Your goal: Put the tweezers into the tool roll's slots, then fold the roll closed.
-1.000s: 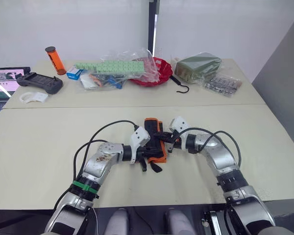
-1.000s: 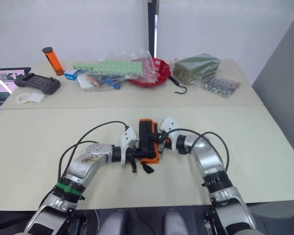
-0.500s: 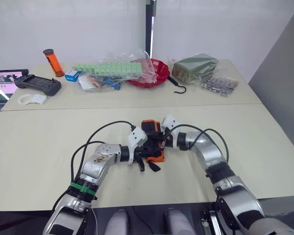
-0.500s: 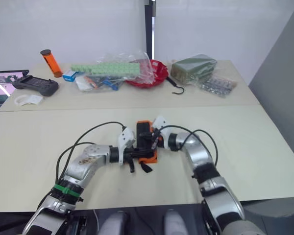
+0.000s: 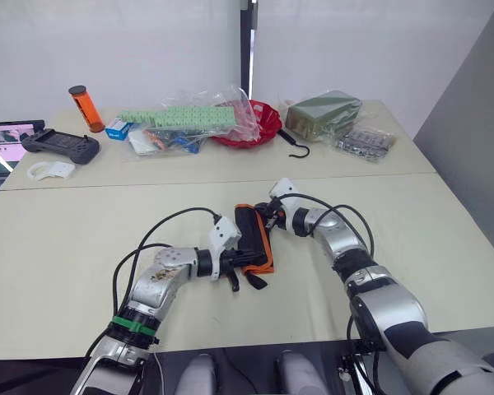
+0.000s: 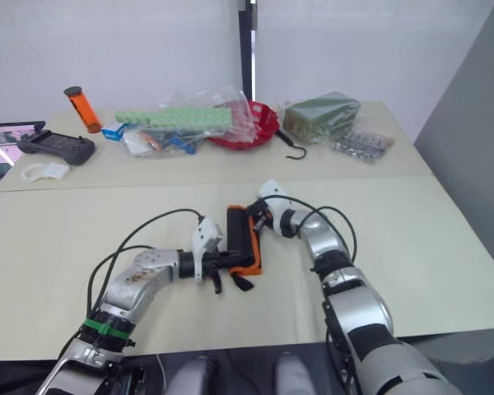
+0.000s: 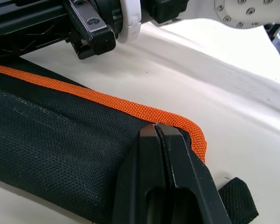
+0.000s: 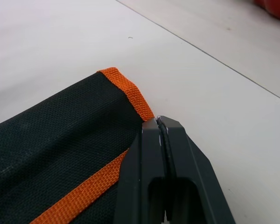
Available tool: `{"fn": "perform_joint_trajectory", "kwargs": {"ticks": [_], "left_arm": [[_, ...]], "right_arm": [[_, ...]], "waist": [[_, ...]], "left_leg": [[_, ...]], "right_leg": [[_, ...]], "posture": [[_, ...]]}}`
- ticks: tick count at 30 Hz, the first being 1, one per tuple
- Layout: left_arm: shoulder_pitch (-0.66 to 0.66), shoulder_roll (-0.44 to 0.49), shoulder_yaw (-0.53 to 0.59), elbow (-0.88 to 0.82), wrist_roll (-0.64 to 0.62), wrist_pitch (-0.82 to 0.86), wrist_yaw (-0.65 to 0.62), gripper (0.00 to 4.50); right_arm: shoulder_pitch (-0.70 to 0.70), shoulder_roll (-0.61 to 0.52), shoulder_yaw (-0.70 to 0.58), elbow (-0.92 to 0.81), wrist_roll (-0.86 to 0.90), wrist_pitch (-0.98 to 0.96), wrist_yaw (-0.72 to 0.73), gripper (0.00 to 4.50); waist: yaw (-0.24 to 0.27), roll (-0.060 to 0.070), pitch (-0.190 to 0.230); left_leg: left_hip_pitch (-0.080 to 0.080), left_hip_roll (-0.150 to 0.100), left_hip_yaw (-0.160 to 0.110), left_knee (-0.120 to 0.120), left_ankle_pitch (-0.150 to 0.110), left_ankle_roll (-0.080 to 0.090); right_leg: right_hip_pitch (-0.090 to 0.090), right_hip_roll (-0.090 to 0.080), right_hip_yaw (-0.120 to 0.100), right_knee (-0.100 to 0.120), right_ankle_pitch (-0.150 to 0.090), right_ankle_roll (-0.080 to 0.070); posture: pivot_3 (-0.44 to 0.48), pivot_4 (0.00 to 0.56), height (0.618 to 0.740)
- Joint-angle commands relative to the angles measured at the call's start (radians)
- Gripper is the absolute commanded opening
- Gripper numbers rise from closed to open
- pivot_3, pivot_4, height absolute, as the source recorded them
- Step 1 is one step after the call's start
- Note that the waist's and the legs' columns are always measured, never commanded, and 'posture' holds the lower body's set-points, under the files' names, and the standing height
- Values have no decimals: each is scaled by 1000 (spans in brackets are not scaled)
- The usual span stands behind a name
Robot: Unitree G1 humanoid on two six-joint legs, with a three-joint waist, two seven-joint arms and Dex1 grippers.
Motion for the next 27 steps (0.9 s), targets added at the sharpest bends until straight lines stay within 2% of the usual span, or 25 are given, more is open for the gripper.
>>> {"fn": "perform_joint_trajectory", "kwargs": {"ticks": [1, 4, 6, 7, 8, 14, 19, 22, 27], "left_arm": [[44, 7, 58, -74, -59, 44, 16, 37], [44, 22, 128, -180, -120, 80, 41, 37], [45, 65, 182, -234, -137, 102, 59, 37], [47, 89, 213, -257, -149, 116, 68, 583], [50, 105, 231, -275, -158, 126, 76, 849], [140, 268, 386, -301, -149, 106, 88, 2856], [298, 392, 508, -233, -99, -7, 60, 4463], [378, 429, 588, -211, -88, -48, 69, 4500], [500, 444, 703, -200, -51, -107, 108, 4500]], "right_arm": [[28, -31, -77, -116, 74, -30, 47, 0], [68, -62, -96, -236, 102, 5, 88, 0], [121, -103, -99, -371, 125, 48, 128, 0], [150, -125, -102, -443, 139, 79, 145, 0], [173, -141, -104, -498, 149, 105, 155, 0], [346, -299, -138, -793, 211, 257, 212, 1863], [488, -395, -215, -883, 261, 291, 223, 3556], [569, -432, -273, -905, 296, 305, 222, 4480], [683, -465, -359, -898, 340, 322, 213, 4480]], "waist": [[-1, 1, 2], [0, 2, 4], [1, 1, 6], [3, 1, 7], [4, 2, 8], [8, 2, 11], [9, 2, 16], [19, 1, 18], [28, 0, 19]], "left_leg": [[-3, 0, 0, 0, 0, 0], [-21, 0, -1, 3, 0, 0], [-31, -2, -1, 9, 0, 0], [-33, -2, -1, 8, 0, 0], [-32, -2, -2, 8, 0, 0], [-31, -2, -1, 8, 0, 0], [-31, -1, 0, 7, 0, 0], [-31, 0, 1, 7, 0, 0], [-31, 0, 2, 8, 0, 0]], "right_leg": [[-2, 0, 0, 0, 0, 0], [-19, 0, 0, 3, 1, -1], [-33, -1, 2, 15, 2, -1], [-35, -1, 2, 17, 2, -1], [-35, -1, 1, 17, 2, -1], [-34, -1, 1, 15, 2, -1], [-34, -1, 1, 13, 1, -2], [-34, -1, 1, 11, 1, -2], [-34, -1, 2, 10, 1, -3]], "posture": [[0, 150, 740], [0, 150, 740], [0, 150, 740], [0, 150, 740], [0, 150, 740], [0, 150, 740], [0, 150, 740], [0, 150, 740], [0, 150, 740]]}}
